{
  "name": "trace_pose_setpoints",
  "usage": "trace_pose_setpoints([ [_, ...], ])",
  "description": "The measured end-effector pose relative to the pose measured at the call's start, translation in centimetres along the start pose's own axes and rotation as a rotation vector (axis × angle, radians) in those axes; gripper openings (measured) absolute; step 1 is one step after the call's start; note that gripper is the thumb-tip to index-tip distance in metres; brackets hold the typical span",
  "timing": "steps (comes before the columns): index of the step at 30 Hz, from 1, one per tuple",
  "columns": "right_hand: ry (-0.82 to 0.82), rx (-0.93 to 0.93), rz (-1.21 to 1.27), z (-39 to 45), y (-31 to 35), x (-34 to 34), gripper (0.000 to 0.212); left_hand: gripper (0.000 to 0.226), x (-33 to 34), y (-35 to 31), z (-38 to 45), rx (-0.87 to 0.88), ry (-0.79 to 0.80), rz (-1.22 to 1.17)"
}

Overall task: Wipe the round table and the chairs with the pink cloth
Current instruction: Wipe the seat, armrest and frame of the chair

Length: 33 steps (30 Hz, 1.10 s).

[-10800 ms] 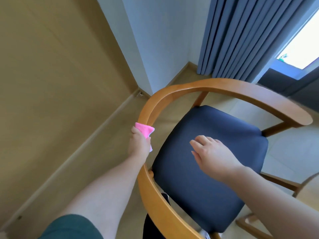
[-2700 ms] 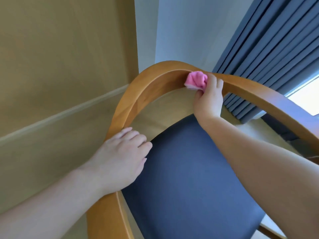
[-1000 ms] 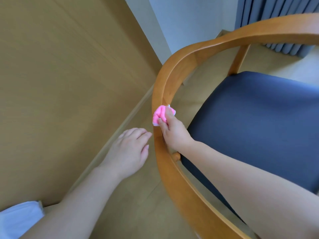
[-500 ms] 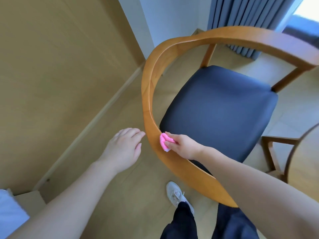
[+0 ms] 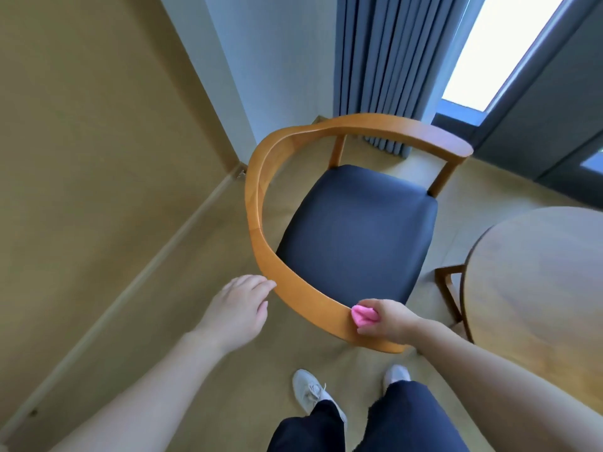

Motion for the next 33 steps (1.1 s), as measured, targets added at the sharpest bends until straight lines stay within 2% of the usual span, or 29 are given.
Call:
trace_pose_setpoints([
  [4,-0.04,0.058,0.132,-2.8,-1.5,-1.6,0.039,0.043,-0.9,-2.3,-0.4,0.035,-0.032,-0.007],
  [9,-0.083,-0.029,0.439,-6.6,0.4,-4.3,0.016,0.043,-2.0,-6.2,-1.0,0.053,-0.044,-0.104],
  [12,-0.103,-0.129,0.552,-9.5,2.7,-5.9,0.02,0.049,-2.2,-9.3,-1.7,0.05,-0.012,-0.211],
  [16,-0.094,-0.265,0.696,-13.1,6.0,-7.3,0.026,0.073,-2.9,-13.2,-3.3,0.058,0.054,-0.382],
  [20,-0.127,-0.339,0.765,-15.6,9.2,-7.2,0.038,0.077,-4.6,-15.3,-6.0,0.018,-0.064,-0.457],
  [23,-0.125,-0.393,0.738,-16.6,11.2,-6.0,0.043,0.057,-5.6,-15.2,-7.2,-0.033,-0.188,-0.479],
  [27,-0.096,-0.407,0.718,-17.2,12.7,-4.5,0.039,0.042,-6.3,-12.7,-8.7,-0.08,-0.173,-0.607],
  [30,-0.14,-0.4,0.632,-16.9,13.6,-3.5,0.024,0.045,-6.4,-9.5,-10.1,-0.078,-0.176,-0.647],
  [33,-0.168,-0.386,0.606,-16.3,15.7,-1.8,0.026,0.057,-6.0,-5.7,-11.5,-0.091,-0.163,-0.663],
])
Point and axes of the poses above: each hand's wrist, its own z-axis towards the middle knuckle, its own x-axis out of the palm, y = z × x, the point moved 4 cm from there along z, towards the middle knuckle, and after that the axes turned 3 degrees about -y, right-handed, at the moved point
